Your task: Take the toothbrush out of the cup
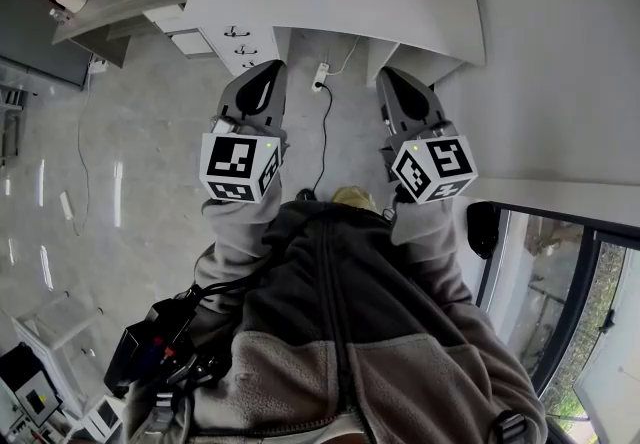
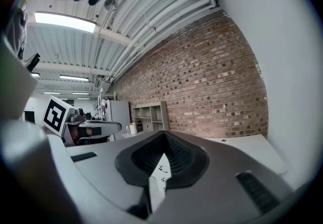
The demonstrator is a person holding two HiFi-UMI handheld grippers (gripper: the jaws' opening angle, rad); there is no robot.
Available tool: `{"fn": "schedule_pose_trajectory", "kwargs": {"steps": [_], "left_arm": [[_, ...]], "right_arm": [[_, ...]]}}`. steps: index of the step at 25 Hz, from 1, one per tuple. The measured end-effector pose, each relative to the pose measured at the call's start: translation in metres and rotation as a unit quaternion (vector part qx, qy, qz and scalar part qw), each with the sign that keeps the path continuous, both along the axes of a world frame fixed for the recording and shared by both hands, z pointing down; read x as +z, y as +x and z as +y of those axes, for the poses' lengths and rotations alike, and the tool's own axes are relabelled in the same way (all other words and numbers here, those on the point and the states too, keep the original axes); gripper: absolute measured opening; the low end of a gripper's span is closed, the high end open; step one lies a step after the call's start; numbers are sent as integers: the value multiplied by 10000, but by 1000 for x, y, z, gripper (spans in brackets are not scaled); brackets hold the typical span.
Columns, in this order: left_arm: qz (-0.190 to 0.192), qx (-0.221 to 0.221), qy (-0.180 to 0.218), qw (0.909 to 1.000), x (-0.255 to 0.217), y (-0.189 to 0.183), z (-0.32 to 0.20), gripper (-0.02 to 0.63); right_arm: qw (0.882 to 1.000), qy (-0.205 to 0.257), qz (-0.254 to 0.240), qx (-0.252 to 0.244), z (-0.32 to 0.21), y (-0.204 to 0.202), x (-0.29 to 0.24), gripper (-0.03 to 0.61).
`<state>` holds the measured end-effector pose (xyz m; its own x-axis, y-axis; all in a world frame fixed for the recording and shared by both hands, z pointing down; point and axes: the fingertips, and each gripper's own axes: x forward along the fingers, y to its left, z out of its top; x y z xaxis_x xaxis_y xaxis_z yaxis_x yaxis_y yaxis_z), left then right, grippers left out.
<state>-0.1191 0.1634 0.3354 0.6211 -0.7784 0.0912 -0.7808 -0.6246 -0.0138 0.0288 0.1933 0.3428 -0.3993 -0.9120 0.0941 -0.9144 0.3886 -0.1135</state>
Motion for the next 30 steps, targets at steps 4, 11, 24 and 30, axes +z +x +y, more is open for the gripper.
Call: {"fn": "schedule_pose_trajectory", "kwargs": {"steps": [4, 11, 24, 30], "left_arm": [[64, -55, -79, 9999, 7, -11, -5, 3], [127, -216, -195, 9995, 20, -11, -32, 3], [8, -679, 113, 9976, -8, 17, -175, 3], [8, -793, 23, 9968, -11, 52, -253, 3]], "right_arm": [[9999, -104, 74, -23, -3, -8, 6, -6], [9994, -155, 198, -230, -35, -7, 14, -6], [9982, 94, 33, -597, -196, 29, -6, -6], [9976, 179, -199, -631, -274, 65, -11, -6]]}}
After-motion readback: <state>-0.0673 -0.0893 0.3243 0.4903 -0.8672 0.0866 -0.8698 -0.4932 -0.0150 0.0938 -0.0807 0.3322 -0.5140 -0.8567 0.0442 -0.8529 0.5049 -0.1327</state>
